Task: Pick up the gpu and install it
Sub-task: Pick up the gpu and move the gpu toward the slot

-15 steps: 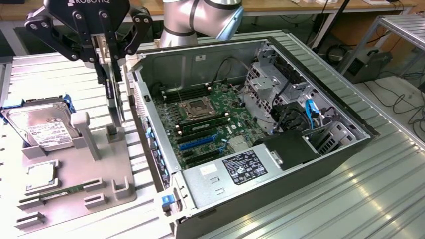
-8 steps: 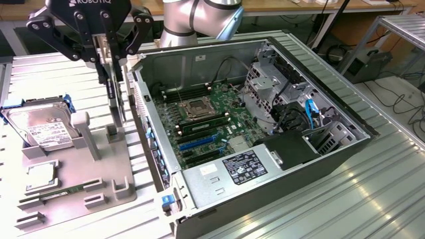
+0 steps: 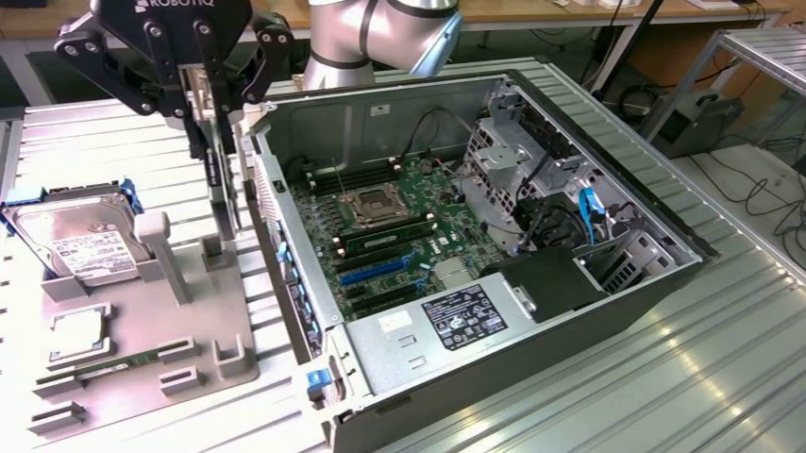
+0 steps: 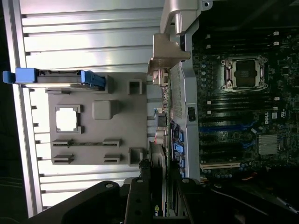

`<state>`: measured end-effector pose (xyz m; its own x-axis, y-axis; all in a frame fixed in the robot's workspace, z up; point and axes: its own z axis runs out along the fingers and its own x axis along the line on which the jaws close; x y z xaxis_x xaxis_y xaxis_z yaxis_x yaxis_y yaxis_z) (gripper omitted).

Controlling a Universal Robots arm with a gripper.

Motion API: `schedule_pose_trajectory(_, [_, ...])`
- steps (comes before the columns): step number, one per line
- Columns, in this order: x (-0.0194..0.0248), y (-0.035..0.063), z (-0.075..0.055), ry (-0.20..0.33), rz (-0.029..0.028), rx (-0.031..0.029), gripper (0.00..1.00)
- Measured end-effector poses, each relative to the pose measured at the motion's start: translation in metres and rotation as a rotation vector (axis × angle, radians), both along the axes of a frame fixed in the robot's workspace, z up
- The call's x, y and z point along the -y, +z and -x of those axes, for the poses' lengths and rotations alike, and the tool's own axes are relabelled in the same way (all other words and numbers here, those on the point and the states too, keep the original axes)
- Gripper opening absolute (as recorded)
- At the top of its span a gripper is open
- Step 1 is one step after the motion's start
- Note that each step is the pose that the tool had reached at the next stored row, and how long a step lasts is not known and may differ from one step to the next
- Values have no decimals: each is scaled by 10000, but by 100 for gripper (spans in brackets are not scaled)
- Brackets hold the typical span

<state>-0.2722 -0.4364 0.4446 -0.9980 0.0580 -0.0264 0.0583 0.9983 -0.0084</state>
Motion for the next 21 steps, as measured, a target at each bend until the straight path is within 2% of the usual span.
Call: schedule_pose_trajectory(21, [0,-20,-75,0,24,0,26])
